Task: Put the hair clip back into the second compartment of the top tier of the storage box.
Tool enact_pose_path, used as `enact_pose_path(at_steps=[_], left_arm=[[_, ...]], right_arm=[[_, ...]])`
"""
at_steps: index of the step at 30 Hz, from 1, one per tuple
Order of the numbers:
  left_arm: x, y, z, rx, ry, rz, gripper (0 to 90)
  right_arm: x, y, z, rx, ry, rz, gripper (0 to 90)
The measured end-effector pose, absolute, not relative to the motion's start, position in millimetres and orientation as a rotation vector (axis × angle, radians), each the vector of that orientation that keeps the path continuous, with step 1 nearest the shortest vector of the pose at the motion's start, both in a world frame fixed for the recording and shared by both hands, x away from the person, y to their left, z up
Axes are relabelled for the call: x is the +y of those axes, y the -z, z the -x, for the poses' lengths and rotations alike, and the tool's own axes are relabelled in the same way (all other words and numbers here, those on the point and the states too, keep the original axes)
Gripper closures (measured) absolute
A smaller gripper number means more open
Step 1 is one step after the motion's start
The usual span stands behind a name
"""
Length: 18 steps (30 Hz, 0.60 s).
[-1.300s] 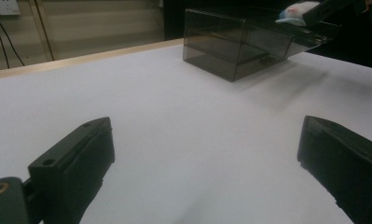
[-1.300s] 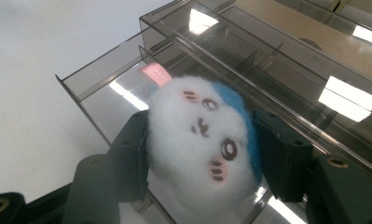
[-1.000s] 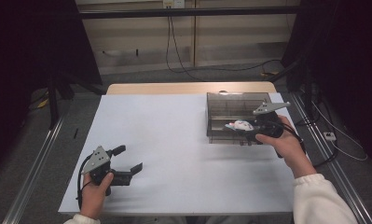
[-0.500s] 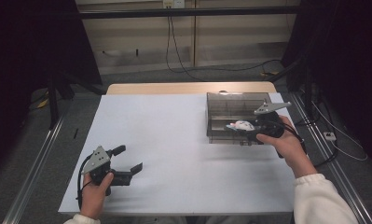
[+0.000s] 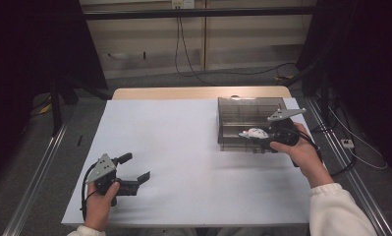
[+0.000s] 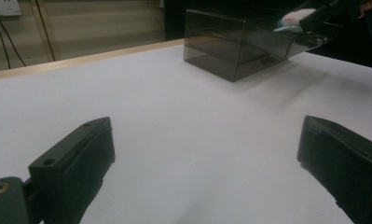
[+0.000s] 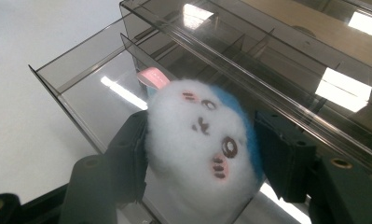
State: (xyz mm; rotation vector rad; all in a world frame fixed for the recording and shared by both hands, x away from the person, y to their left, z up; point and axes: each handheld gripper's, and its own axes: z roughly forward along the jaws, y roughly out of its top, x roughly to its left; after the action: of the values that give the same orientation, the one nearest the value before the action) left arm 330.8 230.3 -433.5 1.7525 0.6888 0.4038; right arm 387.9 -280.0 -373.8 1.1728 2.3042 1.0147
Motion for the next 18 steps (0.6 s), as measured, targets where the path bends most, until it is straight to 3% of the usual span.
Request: enact_pose_path(at_steps=[18], left_arm=[[230.1,433.4,-330.6,0.688,-0.404,-1.752,3.9]], right_arm=[[-278.6,376.7,-388.0,2.303,-1.009,-1.182,38.2]])
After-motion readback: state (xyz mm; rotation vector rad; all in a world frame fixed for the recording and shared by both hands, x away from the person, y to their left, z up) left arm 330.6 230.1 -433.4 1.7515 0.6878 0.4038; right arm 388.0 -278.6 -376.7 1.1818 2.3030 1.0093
